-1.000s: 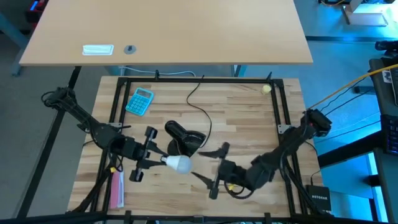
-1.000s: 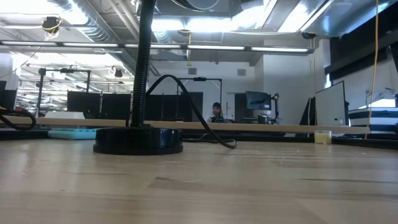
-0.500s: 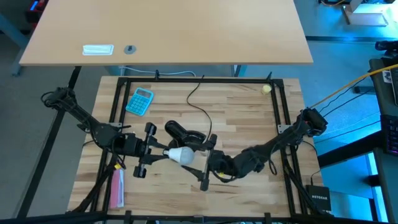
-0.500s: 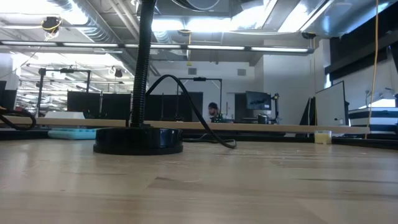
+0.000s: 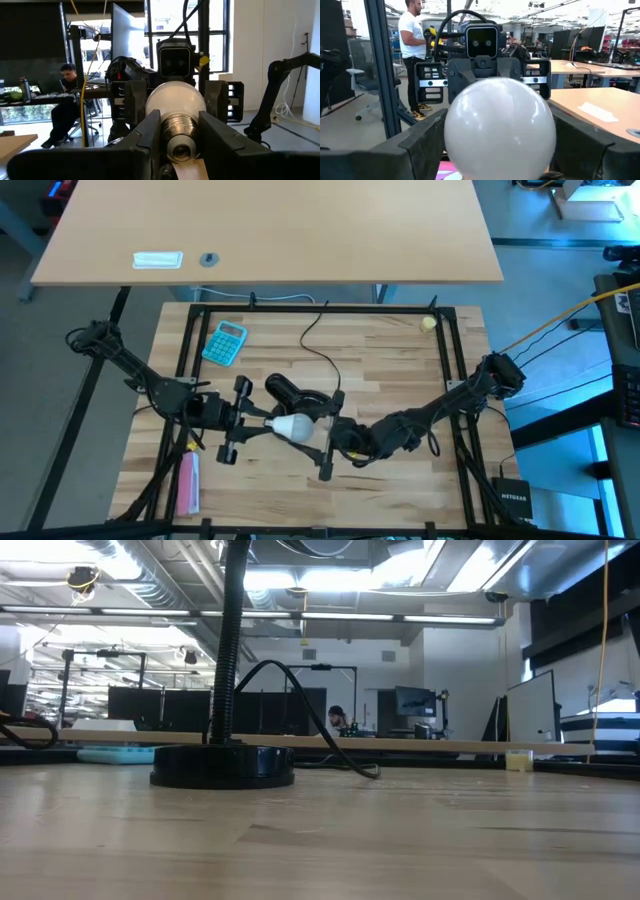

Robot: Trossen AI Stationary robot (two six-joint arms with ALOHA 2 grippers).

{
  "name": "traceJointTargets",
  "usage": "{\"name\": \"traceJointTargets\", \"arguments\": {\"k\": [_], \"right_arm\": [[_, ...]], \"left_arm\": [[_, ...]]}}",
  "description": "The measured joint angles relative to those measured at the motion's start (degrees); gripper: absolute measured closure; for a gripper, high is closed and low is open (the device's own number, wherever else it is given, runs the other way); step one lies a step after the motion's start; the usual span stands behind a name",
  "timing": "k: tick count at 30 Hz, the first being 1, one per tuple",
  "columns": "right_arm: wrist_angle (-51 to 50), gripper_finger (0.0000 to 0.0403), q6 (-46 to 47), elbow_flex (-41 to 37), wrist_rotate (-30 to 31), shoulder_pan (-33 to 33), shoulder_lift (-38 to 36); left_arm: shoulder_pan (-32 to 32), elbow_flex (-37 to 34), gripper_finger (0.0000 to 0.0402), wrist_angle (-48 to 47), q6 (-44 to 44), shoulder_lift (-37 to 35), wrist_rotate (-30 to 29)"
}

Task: Screw lightbulb
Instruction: Insert the lightbulb into the black lamp

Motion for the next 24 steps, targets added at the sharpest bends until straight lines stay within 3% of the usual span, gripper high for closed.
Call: {"name": "traceJointTargets", "arguments": {"k": [5, 13, 20, 24], "right_arm": [[-0.1, 0.0093, -0.7, 0.0, 0.2, 0.0, 0.0], [-0.7, 0.0146, -1.4, 0.0, 0.3, 0.1, 0.0], [-1.4, 0.0132, -2.9, -0.1, 3.4, 0.2, 0.0], [-1.5, 0.0146, -7.3, -0.1, 10.3, 2.9, -1.7]], "left_arm": [[0.0, 0.0, 0.0312, -1.1, -0.3, 0.0, 0.0], [0.0, 0.0, 0.0307, -0.9, 0.0, 0.0, 0.0], [0.0, 0.0, 0.0226, -0.6, 1.4, -0.4, 0.1], [0.0, 0.4, 0.0179, -5.6, 1.2, -4.3, 0.2]]}}
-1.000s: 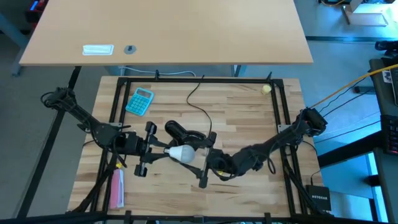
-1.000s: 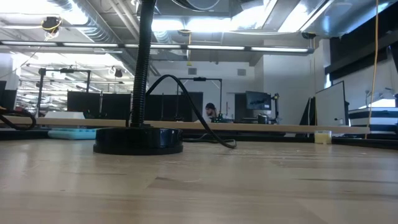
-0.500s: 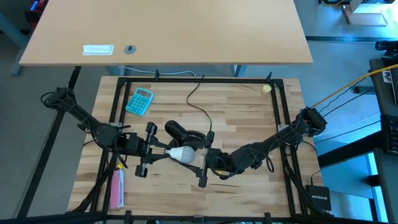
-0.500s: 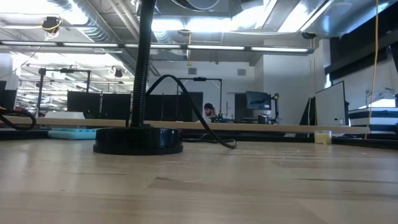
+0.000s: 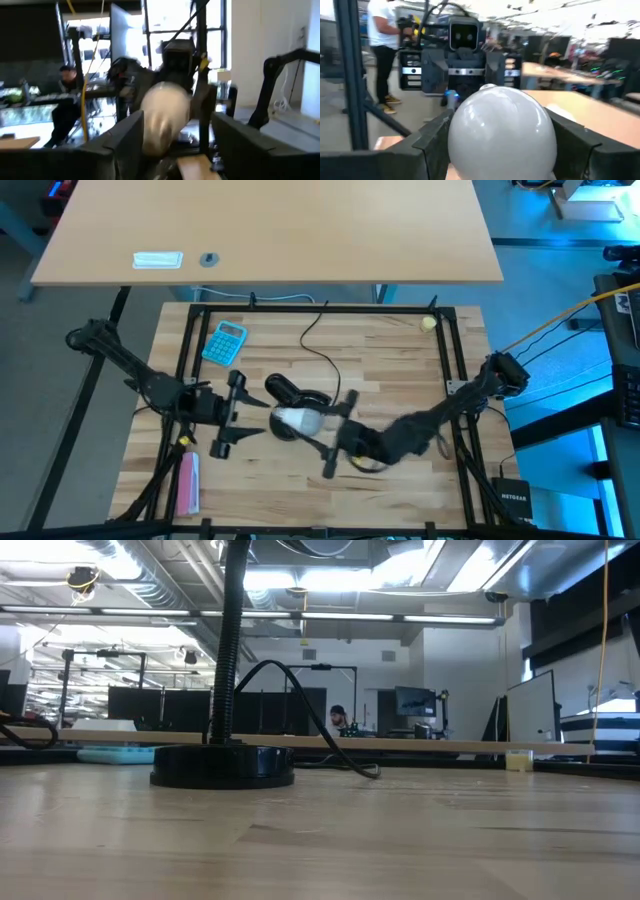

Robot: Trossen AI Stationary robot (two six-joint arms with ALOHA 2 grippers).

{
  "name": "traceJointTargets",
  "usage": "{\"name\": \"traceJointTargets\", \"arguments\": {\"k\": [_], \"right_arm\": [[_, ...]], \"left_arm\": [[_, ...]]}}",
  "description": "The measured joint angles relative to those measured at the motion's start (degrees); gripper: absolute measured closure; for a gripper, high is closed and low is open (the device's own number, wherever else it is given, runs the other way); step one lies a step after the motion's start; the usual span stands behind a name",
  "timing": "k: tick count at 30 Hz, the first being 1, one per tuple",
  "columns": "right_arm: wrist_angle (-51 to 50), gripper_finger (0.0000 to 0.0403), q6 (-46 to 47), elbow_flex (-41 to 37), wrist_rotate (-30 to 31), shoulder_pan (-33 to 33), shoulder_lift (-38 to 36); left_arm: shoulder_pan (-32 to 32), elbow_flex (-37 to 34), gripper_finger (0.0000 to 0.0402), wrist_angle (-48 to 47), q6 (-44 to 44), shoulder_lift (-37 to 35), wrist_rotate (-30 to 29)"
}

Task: Screw lightbulb
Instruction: Insert the lightbulb into the black lamp

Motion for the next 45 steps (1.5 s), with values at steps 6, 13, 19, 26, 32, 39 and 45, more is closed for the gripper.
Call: {"name": "traceJointTargets", "arguments": {"k": [6, 13, 19, 26, 32, 39, 45], "right_arm": [[-4.3, 0.0147, -4.6, 0.1, 15.0, 7.5, -4.8], [-22.0, 0.0142, 10.2, 0.1, 27.0, 14.3, -5.5], [-44.0, 0.0144, 33.1, 0.0, 25.9, 14.5, -5.5], [-58.9, 0.0139, 48.7, -0.1, 26.9, 14.7, -6.8], [-57.0, 0.0136, 55.7, -6.5, 27.1, 13.9, -6.8], [-43.2, 0.0135, 52.5, -12.9, 26.9, 12.6, -6.5], [-40.2, 0.0136, 50.8, -14.6, 25.5, 11.8, -6.4]], "left_arm": [[2.8, 3.8, 0.0127, -23.1, -7.3, -9.8, 0.1], [15.7, 4.3, 0.0117, -40.2, -14.0, -16.4, 4.5], [31.7, 4.3, 0.0117, -41.2, -18.1, -14.4, 24.2], [45.6, 10.3, 0.0116, -45.6, -16.3, -8.3, 43.9], [44.0, 26.5, 0.0116, -62.6, -8.1, 1.0, 46.9], [38.9, 44.3, 0.0116, -85.1, 0.1, 15.2, 46.7], [35.7, 55.1, 0.0116, -91.4, 4.0, 22.1, 39.0]]}}
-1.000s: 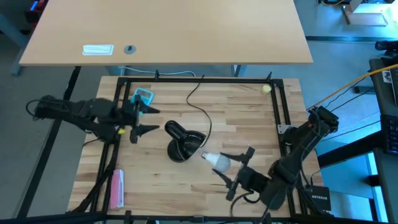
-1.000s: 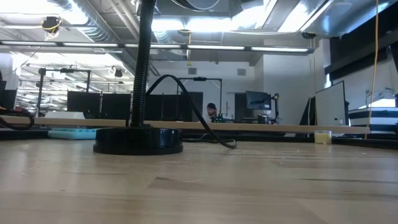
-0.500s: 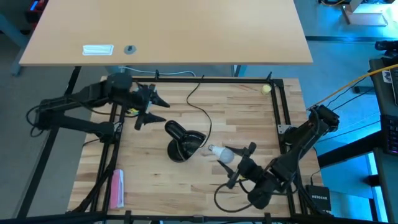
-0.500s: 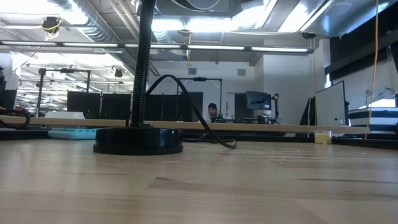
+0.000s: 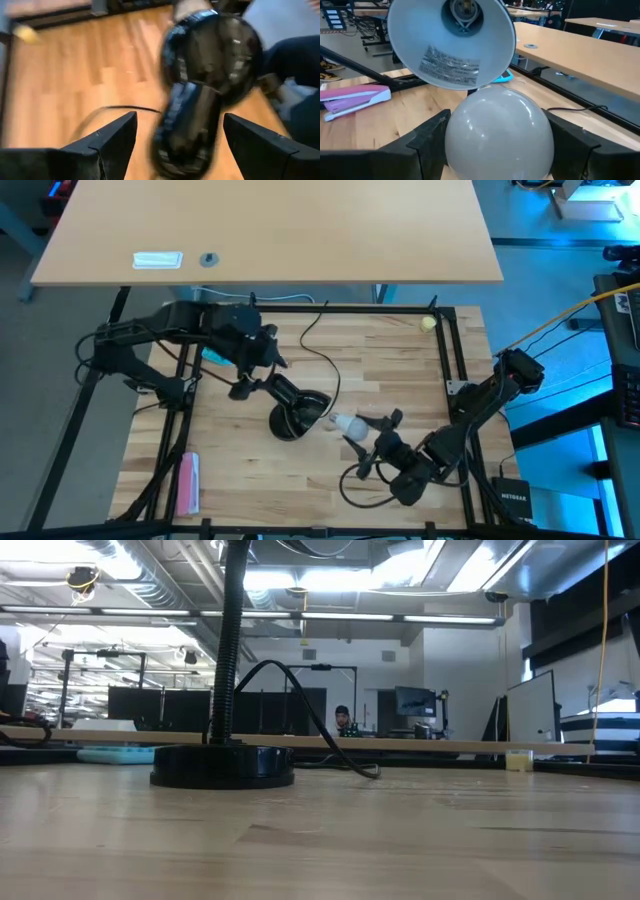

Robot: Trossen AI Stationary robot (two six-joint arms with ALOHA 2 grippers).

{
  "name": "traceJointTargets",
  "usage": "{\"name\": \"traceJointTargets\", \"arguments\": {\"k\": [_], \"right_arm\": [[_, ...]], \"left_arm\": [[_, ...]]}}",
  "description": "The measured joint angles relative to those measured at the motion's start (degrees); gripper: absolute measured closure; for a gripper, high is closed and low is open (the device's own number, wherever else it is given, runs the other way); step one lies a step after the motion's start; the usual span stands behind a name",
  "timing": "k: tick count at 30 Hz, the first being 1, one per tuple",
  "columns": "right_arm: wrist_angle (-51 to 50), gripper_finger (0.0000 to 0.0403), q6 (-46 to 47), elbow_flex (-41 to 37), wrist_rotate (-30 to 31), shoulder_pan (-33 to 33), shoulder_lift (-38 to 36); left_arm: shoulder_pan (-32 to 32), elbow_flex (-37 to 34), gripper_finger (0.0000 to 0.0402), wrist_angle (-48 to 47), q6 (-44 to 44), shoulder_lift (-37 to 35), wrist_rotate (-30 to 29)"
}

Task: Screw lightbulb
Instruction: Insert the lightbulb into the black lamp

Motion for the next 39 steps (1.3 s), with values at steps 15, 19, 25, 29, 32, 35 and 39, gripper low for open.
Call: {"name": "traceJointTargets", "arguments": {"k": [15, 19, 25, 29, 32, 35, 39], "right_arm": [[1.2, 0.0136, -0.2, 0.0, -1.0, 0.1, 0.0], [1.3, 0.0136, -0.2, 0.0, -1.0, 0.1, 0.0], [1.3, 0.0136, -0.2, 0.0, -1.0, 0.1, 0.0], [1.3, 0.0136, -0.2, 0.0, -1.0, 0.1, 0.0], [1.3, 0.0136, -0.2, 0.0, -1.1, 0.1, 0.0], [1.2, 0.0136, -0.2, 0.0, -1.2, 0.1, 0.0], [1.0, 0.0136, -0.2, 0.0, -2.0, 0.1, 0.0]], "left_arm": [[-0.6, 2.2, 0.0116, 6.5, 0.1, 0.2, 0.0], [-0.7, 2.2, 0.0107, 6.5, -0.6, 0.5, -0.6], [-0.7, 2.2, 0.0029, 5.9, -2.7, 0.5, -5.5], [-0.7, 2.2, 0.0013, 5.1, -1.9, 0.3, -6.2], [-1.0, 2.2, 0.0029, 3.4, -1.1, -0.6, -6.1], [-1.3, 2.2, 0.0035, 1.9, -5.7, -1.2, -6.1], [-2.1, 2.2, 0.0036, 2.3, -5.5, -0.5, -6.0]]}}
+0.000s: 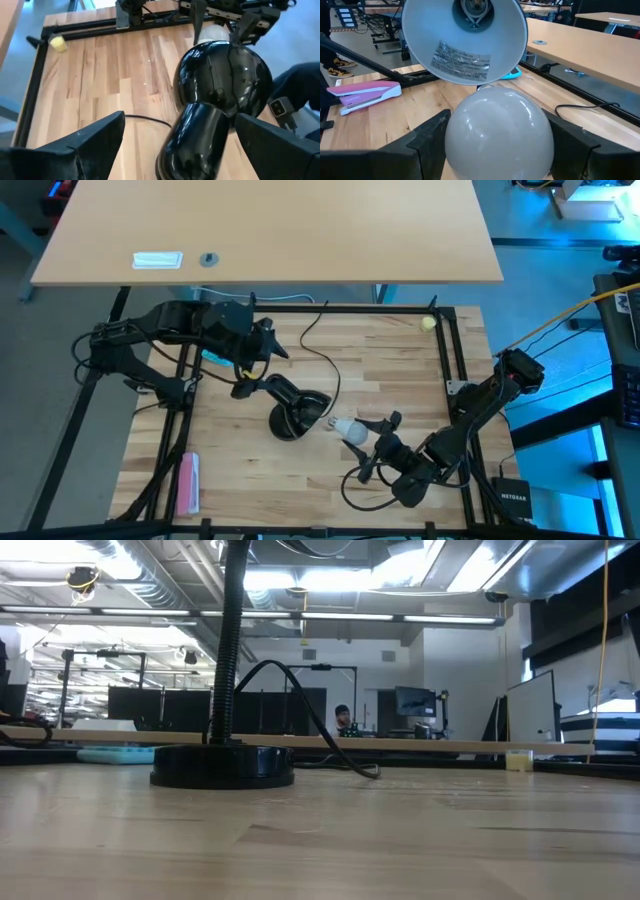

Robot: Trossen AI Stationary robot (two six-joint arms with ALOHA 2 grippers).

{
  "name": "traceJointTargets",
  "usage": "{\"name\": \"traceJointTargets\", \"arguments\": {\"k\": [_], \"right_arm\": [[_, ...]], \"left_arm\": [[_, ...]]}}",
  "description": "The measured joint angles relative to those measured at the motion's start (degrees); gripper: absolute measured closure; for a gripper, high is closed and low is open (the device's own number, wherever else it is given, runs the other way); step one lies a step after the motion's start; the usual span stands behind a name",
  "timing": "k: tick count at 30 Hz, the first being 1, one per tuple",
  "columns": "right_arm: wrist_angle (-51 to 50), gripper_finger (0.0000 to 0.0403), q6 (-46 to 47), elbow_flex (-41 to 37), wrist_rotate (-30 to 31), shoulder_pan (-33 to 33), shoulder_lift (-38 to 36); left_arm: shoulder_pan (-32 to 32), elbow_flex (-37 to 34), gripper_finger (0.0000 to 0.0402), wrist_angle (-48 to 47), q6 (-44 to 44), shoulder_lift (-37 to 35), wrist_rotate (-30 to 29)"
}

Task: Screw lightbulb
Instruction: Insert the lightbulb into the black lamp

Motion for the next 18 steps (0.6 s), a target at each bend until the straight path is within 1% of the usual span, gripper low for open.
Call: {"name": "traceJointTargets", "arguments": {"k": [3, 5, 8, 11, 13, 15, 18], "right_arm": [[0.0, 0.0136, 0.0, 0.0, 0.0, 0.0, 0.0], [0.1, 0.0136, 0.0, 0.0, -0.1, 0.0, 0.0], [0.1, 0.0136, 0.0, 0.0, -0.1, 0.0, 0.0], [-0.2, 0.0136, 0.0, 0.0, -0.1, 0.0, 0.0], [-0.2, 0.0136, 0.0, 0.0, -0.1, 0.0, 0.0], [-0.2, 0.0136, 0.0, 0.0, -0.1, 0.0, 0.0], [-0.1, 0.0136, 0.0, 0.0, -0.1, 0.0, 0.0]], "left_arm": [[-1.4, 0.0, 0.0036, -0.1, 0.9, 1.9, 0.0], [-2.6, 0.9, 0.0036, -2.1, 2.2, 4.1, 0.0], [-4.6, 6.3, 0.0036, -7.7, 3.9, 8.8, -0.6], [-6.0, 13.3, 0.0036, -16.2, 5.4, 14.0, -3.2], [-6.6, 16.7, 0.0036, -21.0, 6.5, 17.2, -4.7], [-7.1, 18.9, 0.0037, -23.4, 7.5, 20.0, -5.9], [-7.6, 19.6, 0.0037, -24.7, 7.7, 22.1, -8.4]]}}
